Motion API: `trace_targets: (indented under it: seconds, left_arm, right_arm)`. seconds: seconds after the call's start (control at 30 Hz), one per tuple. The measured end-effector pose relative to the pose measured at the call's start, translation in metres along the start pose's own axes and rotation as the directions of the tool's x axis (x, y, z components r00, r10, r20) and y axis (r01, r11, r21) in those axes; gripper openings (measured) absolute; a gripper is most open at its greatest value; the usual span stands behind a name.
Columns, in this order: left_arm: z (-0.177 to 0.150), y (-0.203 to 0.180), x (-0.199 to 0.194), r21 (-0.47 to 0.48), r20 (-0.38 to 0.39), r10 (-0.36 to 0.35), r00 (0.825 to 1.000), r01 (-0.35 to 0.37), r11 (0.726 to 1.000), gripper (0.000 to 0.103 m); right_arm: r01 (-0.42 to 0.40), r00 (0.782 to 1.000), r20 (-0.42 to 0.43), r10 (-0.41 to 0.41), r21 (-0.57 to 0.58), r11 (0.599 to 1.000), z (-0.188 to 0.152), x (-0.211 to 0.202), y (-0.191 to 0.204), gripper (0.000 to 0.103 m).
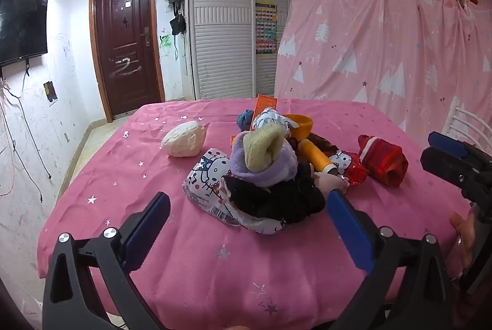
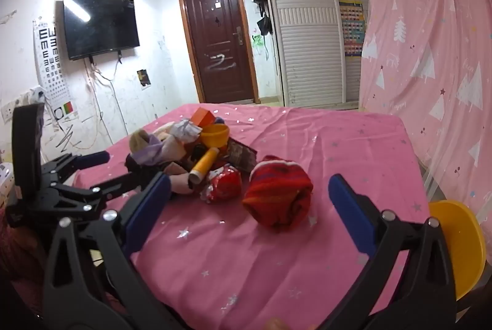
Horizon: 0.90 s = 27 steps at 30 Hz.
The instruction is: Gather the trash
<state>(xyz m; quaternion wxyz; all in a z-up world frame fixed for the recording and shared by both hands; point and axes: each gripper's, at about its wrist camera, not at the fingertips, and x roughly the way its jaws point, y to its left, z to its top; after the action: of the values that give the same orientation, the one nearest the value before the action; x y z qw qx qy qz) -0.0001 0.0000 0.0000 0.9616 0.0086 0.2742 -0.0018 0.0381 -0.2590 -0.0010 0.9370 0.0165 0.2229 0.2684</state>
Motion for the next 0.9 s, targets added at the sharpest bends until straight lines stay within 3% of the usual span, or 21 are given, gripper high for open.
trace_targets:
  seconds: [0.9]
  left_arm:
    - [-0.0030,-0.0057,0.0019,0.009,-0.006,-0.004,1.000,0.004,1.000,0.095]
  right_arm:
    - [0.000,1.000,0.000,0.000,-0.001,1.000,-0.0002,0.0004,0.0008,0.099]
